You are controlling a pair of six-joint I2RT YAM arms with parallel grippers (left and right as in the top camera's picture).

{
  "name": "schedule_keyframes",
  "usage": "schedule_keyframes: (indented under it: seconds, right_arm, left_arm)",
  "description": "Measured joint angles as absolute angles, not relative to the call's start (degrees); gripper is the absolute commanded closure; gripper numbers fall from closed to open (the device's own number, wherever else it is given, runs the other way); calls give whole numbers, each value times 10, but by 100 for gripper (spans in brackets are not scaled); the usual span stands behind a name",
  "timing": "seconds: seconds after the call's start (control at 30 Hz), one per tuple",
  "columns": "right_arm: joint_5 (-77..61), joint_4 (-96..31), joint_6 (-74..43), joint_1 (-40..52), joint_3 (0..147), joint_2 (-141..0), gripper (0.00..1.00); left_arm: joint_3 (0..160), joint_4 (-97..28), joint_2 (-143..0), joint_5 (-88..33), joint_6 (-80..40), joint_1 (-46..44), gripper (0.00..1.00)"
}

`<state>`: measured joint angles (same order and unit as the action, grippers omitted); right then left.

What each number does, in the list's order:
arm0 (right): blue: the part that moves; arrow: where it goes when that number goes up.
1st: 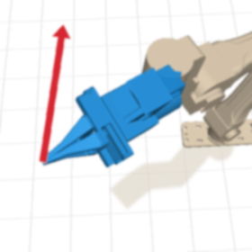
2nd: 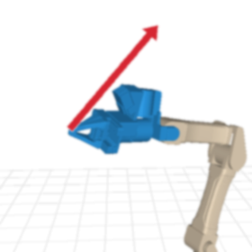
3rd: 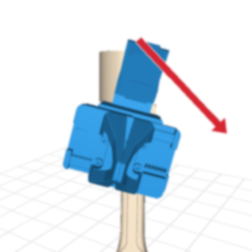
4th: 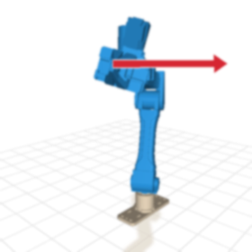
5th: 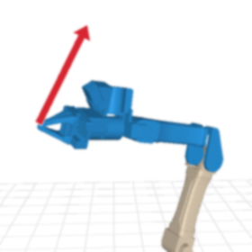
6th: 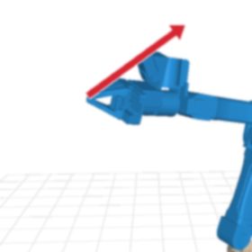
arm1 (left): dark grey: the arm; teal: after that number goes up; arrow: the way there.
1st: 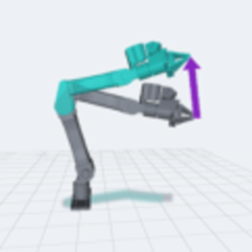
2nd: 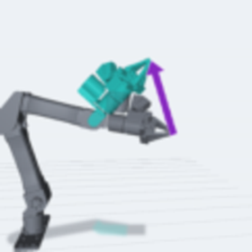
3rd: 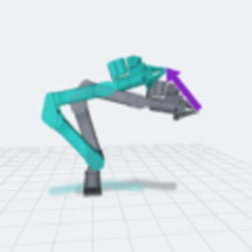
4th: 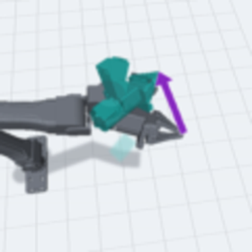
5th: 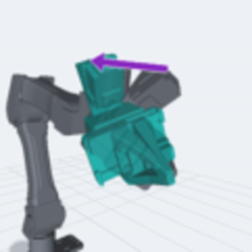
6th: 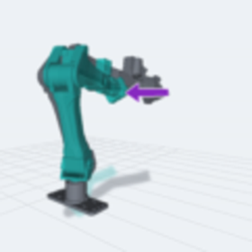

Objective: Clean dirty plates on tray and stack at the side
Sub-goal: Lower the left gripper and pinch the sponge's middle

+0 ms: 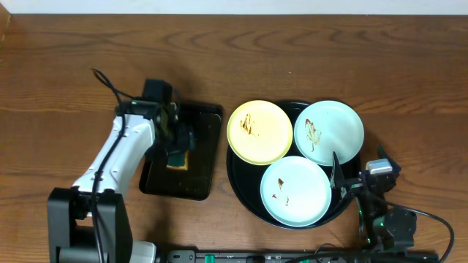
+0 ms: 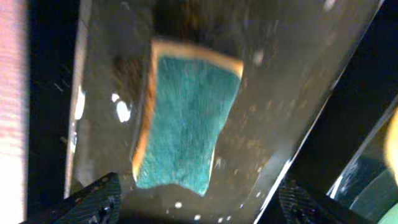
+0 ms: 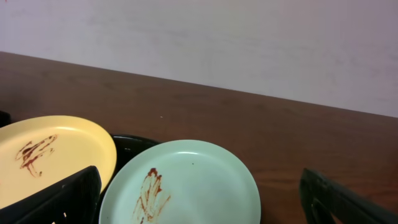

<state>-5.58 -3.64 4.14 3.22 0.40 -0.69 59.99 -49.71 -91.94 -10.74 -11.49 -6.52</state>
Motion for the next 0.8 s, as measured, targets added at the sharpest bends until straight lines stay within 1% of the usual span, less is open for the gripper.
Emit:
schedule_keyframes:
  seconds: [0.17,0.3,0.53,0.8]
  right_arm:
    - [-56,-36,41,32,4,-7,1]
    - [-56,-36,41,32,4,-7,1]
    - [-56,-36,41,32,4,-7,1]
    - [-56,-36,41,32,4,-7,1]
  left_arm:
    - [553,-503,-919,-130,-60,-69,17]
    - [526,-476,-919,-137,-39,-69,10]
    - [493,-417,-921,-138,-26,-69,9]
    - [491,-404,-922,-138,-24,-69,9]
